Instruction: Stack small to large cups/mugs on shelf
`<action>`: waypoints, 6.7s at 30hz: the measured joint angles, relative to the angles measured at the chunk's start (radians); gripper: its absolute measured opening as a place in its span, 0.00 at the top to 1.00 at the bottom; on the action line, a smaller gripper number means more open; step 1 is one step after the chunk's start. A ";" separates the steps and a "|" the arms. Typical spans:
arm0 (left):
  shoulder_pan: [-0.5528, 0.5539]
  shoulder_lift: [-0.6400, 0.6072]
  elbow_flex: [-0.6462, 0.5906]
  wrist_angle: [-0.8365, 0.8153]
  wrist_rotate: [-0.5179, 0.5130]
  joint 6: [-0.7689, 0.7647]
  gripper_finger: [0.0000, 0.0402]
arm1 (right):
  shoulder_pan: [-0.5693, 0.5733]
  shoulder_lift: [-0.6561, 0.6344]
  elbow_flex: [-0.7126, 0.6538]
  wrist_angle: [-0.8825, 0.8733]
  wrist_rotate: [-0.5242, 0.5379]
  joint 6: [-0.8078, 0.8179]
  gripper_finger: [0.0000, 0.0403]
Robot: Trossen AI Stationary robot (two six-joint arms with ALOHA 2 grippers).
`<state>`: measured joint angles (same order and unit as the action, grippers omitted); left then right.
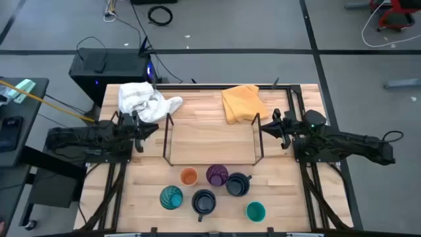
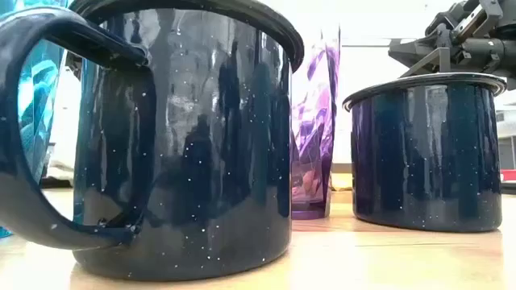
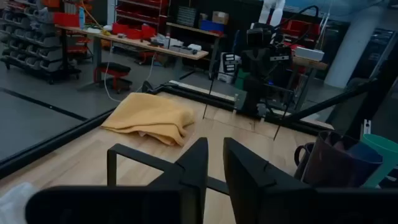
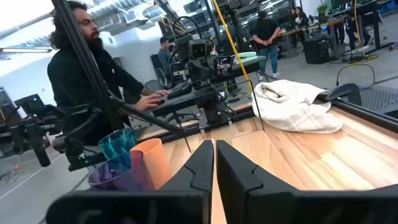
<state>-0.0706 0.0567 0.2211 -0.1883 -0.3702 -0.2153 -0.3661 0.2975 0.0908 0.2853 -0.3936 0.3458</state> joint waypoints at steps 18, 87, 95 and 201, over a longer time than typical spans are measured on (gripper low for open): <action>0.000 0.000 0.000 0.000 0.000 0.000 0.85 | 0.000 0.000 0.000 0.000 0.000 0.000 0.94; 0.000 0.000 0.000 0.000 0.000 0.000 0.86 | 0.000 0.000 0.000 0.000 0.000 0.000 0.94; 0.000 0.000 0.000 0.000 0.000 0.000 0.86 | 0.000 0.000 0.000 0.000 0.000 0.000 0.94; 0.000 0.181 0.476 0.005 0.116 0.096 0.89 | 0.305 0.877 1.428 -0.264 -0.048 -0.143 0.94</action>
<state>-0.0704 0.2373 0.6969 -0.1837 -0.2542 -0.1192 -0.0611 1.1741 1.5188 0.0216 -0.4420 0.2024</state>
